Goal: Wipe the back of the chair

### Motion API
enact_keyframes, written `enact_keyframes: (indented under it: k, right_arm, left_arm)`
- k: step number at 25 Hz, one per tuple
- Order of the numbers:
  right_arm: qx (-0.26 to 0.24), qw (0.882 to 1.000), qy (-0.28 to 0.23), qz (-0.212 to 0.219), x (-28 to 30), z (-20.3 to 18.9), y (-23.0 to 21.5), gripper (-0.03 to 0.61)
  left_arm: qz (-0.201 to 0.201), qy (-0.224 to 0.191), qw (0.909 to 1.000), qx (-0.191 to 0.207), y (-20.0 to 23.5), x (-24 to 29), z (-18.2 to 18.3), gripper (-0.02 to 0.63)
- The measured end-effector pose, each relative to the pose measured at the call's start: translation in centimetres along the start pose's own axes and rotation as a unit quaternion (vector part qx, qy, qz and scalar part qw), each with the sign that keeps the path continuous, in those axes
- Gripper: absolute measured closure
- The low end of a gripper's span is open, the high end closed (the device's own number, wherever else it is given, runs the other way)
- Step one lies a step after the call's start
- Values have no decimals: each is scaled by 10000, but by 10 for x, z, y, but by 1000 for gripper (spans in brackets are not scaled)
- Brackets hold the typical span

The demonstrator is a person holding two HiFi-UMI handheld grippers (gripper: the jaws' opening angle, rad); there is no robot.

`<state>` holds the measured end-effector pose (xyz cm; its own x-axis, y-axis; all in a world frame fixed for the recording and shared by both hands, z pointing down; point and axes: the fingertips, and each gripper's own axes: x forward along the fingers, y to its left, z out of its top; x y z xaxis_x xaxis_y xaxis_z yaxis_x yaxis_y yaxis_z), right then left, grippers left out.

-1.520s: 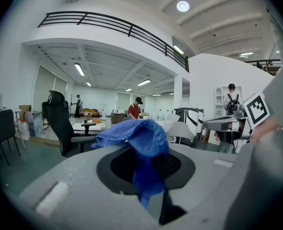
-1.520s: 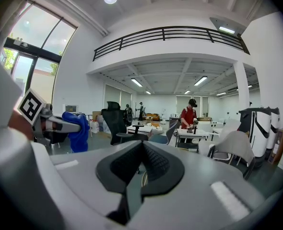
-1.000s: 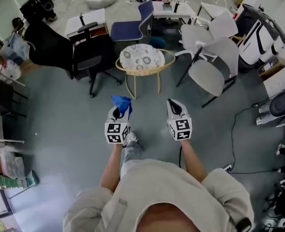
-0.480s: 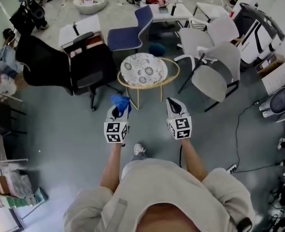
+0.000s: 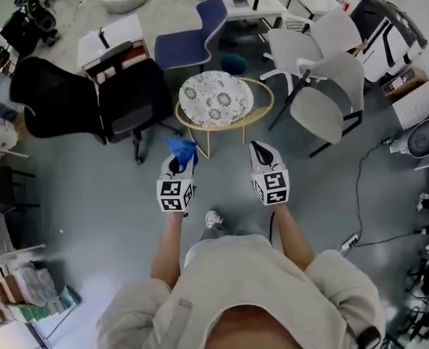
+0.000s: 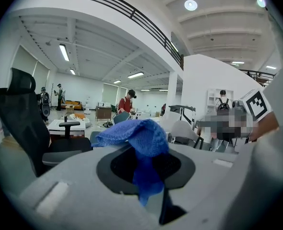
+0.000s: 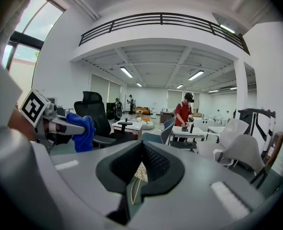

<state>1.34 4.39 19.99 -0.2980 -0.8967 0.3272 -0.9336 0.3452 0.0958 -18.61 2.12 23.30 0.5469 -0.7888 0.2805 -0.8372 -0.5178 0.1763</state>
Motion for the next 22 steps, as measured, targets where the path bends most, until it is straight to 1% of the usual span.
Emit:
enact_keyframes:
  k: [8,14,18,22]
  right_arm:
    - [57,9999,66,79,11,-14,-5,578]
    - [168,9995,23,265,24,-27,-15,578]
    - [219,9986,3,490,37,-39,-23,578]
    - [220,9974,21,682,53,-53,-36,578]
  left_arm:
    - [100,221,9997,-62,5,8,-23,534]
    - [404,327,9986,-125,8,15,-39,534]
    - [675,427,9966,-198,10,26,-54,534]
    - [842,492,9949,-264,7,42,-69,534]
